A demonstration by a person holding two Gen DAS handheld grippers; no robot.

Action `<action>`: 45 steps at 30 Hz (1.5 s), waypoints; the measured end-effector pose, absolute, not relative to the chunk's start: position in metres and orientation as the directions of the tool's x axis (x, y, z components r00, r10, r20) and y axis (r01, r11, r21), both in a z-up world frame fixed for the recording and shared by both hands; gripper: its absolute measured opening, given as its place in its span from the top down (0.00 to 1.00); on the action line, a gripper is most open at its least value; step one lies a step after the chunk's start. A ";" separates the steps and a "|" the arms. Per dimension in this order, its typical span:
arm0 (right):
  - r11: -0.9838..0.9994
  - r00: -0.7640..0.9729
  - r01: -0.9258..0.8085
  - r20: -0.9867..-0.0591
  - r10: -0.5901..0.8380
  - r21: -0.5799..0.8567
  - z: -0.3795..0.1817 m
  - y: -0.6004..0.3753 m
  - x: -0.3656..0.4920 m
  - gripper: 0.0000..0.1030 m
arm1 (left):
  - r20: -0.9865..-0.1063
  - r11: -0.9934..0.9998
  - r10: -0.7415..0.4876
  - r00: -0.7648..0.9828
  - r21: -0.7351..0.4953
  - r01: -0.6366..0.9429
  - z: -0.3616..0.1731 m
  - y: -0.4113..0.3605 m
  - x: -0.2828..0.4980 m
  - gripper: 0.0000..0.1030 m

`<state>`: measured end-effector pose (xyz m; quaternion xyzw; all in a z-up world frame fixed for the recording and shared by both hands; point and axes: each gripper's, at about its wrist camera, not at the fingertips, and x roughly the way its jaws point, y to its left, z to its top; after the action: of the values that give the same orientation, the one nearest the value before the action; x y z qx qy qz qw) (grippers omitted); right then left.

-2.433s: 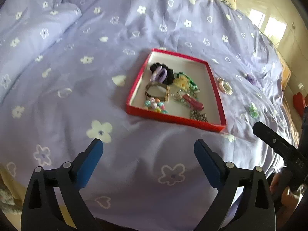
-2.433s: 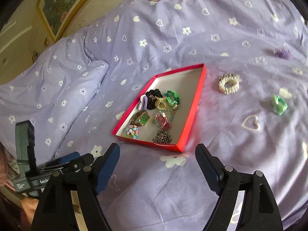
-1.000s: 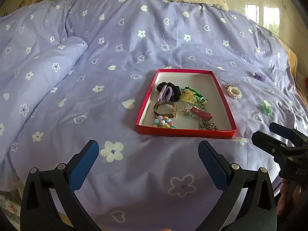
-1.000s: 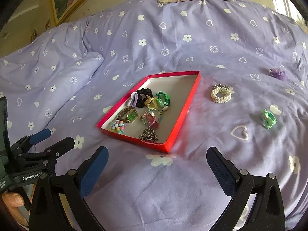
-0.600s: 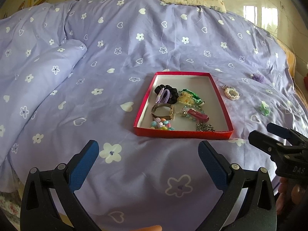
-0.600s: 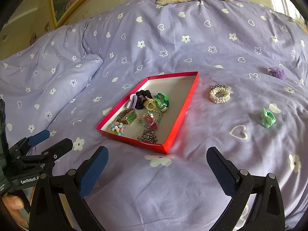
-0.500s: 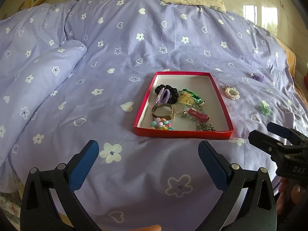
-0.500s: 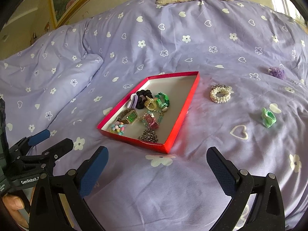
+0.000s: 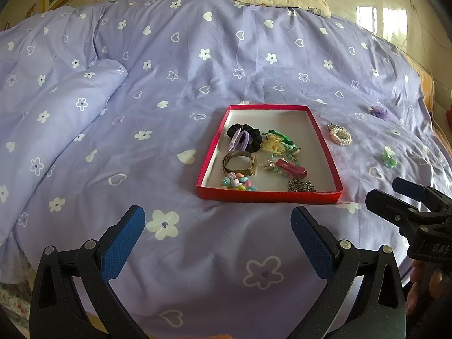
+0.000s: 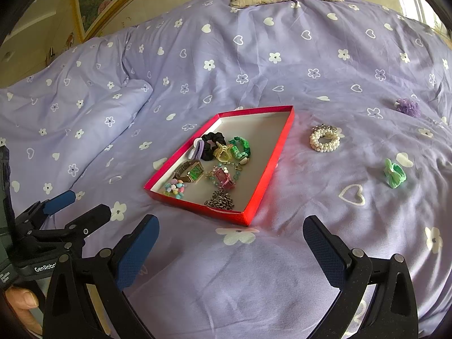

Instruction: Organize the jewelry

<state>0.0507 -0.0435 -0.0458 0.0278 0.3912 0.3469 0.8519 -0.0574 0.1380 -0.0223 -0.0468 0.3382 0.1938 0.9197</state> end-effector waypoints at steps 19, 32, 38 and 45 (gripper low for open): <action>0.757 0.455 -0.569 -0.645 0.615 0.320 -0.044 -0.042 0.050 0.00 | -0.632 0.918 0.339 0.697 0.062 -0.391 -0.022 0.136 -0.056 0.00; 0.753 0.452 -0.575 -0.643 0.618 0.320 -0.042 -0.039 0.047 0.00 | -0.630 0.919 0.342 0.698 0.068 -0.389 -0.022 0.134 -0.055 0.00; 0.752 0.450 -0.576 -0.643 0.620 0.322 -0.042 -0.039 0.047 0.00 | -0.632 0.919 0.341 0.696 0.067 -0.389 -0.022 0.134 -0.055 0.00; 0.752 0.450 -0.575 -0.642 0.621 0.324 -0.042 -0.039 0.046 0.00 | -0.632 0.921 0.337 0.698 0.068 -0.383 -0.022 0.134 -0.054 0.00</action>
<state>0.0465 -0.0394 -0.0416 0.0297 0.3892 0.3512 0.8510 -0.0542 0.1343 -0.0222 -0.0342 0.3357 0.1955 0.9208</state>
